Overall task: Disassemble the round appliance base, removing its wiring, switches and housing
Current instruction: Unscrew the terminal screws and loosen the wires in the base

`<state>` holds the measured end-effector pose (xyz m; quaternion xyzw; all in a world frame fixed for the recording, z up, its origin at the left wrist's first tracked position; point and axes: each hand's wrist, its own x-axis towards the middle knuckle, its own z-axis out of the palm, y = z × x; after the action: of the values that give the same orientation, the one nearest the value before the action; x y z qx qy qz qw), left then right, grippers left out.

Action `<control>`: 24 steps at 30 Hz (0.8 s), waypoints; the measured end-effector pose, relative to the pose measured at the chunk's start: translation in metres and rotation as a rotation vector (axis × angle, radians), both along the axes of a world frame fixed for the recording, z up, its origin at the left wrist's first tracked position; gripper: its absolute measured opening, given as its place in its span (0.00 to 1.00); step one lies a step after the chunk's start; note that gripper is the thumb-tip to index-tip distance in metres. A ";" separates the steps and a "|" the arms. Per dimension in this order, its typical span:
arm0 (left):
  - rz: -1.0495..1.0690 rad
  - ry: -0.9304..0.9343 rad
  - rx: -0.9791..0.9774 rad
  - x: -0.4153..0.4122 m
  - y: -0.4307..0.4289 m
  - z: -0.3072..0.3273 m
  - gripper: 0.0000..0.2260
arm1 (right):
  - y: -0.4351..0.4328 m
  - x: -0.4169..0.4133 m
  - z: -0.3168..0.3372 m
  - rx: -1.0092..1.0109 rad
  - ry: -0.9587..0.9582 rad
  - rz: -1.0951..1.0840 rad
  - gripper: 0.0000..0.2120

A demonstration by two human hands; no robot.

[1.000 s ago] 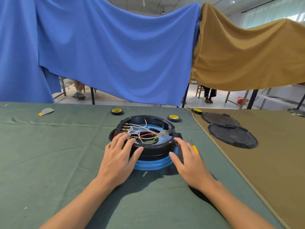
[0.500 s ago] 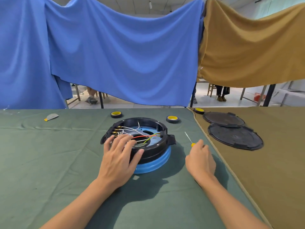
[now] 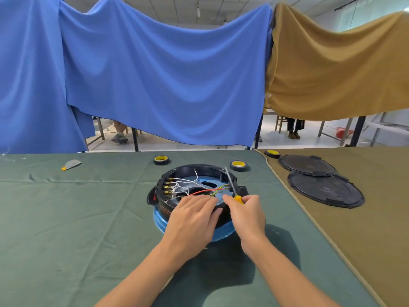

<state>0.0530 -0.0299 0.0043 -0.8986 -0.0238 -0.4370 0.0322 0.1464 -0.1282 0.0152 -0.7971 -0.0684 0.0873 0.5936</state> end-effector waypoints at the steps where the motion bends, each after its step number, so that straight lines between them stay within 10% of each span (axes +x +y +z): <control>1: -0.004 -0.034 -0.003 -0.005 0.006 0.001 0.12 | 0.001 0.001 0.000 0.019 0.027 -0.008 0.17; 14: 0.583 -0.239 -1.251 -0.021 0.007 0.004 0.33 | 0.008 -0.028 -0.004 0.059 0.045 -0.014 0.17; 24: 0.503 -0.268 -1.420 -0.010 -0.020 0.005 0.35 | -0.003 0.019 0.030 -0.182 -0.603 0.001 0.20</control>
<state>0.0432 -0.0498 0.0091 -0.6102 -0.5067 -0.4016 -0.4578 0.1654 -0.1310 0.0451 -0.8369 -0.2334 -0.1469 0.4728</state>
